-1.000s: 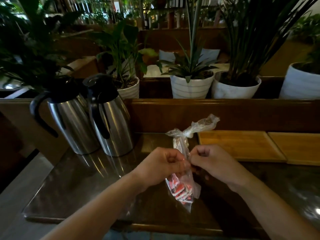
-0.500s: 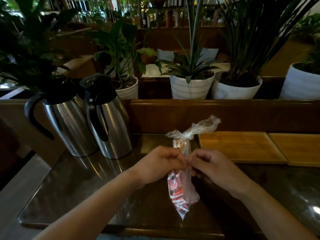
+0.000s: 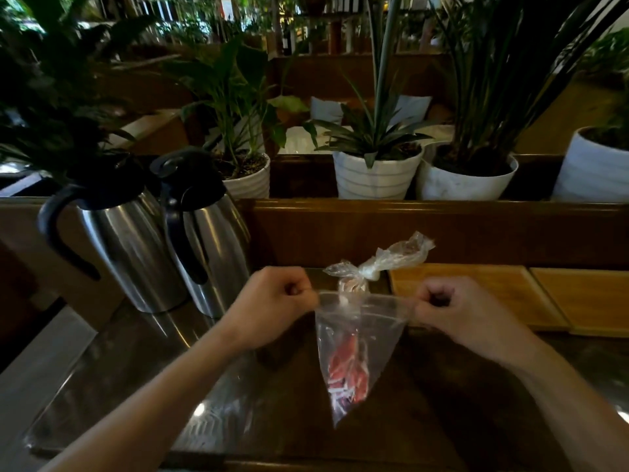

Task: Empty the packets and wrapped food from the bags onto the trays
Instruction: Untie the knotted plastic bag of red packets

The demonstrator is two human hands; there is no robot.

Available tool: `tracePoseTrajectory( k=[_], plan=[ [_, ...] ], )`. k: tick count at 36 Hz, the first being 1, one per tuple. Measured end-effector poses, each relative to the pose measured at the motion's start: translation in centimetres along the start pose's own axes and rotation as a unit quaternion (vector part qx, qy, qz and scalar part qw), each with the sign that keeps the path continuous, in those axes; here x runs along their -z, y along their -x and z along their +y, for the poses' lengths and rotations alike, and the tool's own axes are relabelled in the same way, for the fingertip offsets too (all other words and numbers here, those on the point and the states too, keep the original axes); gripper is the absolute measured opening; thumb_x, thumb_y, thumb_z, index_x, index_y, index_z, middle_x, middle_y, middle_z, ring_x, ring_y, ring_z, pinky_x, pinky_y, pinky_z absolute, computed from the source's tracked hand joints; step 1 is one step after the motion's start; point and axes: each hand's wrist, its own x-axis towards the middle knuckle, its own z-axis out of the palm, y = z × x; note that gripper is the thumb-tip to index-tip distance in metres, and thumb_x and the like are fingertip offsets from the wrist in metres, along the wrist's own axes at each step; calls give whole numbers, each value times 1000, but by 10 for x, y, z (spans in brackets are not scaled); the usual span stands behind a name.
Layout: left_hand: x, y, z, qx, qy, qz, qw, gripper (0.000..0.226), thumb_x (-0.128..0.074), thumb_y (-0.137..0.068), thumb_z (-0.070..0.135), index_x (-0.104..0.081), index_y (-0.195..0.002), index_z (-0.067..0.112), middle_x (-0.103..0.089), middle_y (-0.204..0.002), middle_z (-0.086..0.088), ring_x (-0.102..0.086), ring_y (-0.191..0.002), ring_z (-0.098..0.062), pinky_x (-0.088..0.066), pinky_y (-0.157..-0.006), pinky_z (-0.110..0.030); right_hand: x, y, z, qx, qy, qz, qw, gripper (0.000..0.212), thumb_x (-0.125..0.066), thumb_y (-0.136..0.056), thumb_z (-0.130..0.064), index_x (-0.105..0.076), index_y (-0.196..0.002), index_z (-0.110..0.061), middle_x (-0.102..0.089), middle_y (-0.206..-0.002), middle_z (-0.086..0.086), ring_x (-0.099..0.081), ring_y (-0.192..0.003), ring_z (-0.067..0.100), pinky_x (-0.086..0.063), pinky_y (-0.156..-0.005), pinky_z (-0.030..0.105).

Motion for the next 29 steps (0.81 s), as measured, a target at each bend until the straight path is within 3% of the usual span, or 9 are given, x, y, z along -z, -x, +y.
tracePoseTrajectory(
  k=[5,12,16,21,25,29],
  plan=[
    [4,-3,2,7,-36,-26,999,23,-63,-85,24,-57,-63,27,-53,-55,12,-48,-50,0,-43,-53,-19,6,-5,0,2,62,-13,998,13,-69,-84,-28,-66,-71,-26,-66,-75,-20,-58,-58,-3,-44,-50,6],
    [8,-8,0,25,-29,-29,999,30,-63,-89,19,-55,-62,27,-52,-52,17,-46,-49,1,-40,-55,-20,12,-13,1,9,68,-19,997,17,-68,-86,-34,-67,-70,-28,-65,-65,-26,-58,-56,-9,-41,-51,4],
    [12,-10,0,27,4,23,999,27,-60,-92,16,-59,-65,21,-53,-54,14,-48,-48,2,-43,-50,-13,4,-19,2,21,25,9,999,16,-66,-89,-34,-67,-74,-29,-65,-75,-26,-60,-64,-7,-43,-52,7],
    [25,-12,-3,32,47,109,992,20,-59,-93,18,-65,-75,12,-58,-54,5,-49,-44,-2,-43,-43,-14,-16,-39,-11,20,-55,52,997,12,-61,-85,-38,-68,-78,-31,-69,-82,-18,-68,-75,2,-58,-61,24],
    [37,-14,-11,30,-24,185,982,18,-59,-89,28,-65,-74,22,-62,-57,5,-53,-43,-1,-43,-41,-13,-35,-62,-25,46,-51,82,994,14,-59,-88,-35,-68,-78,-30,-71,-75,-4,-68,-69,7,-58,-65,33],
    [41,-16,-20,34,-170,258,951,15,-55,-90,37,-62,-79,29,-62,-60,7,-57,-46,-3,-46,-42,-21,-58,-90,-33,41,-58,112,991,16,-62,-92,-30,-67,-77,-31,-72,-72,-7,-69,-68,2,-59,-64,31]
  ],
)
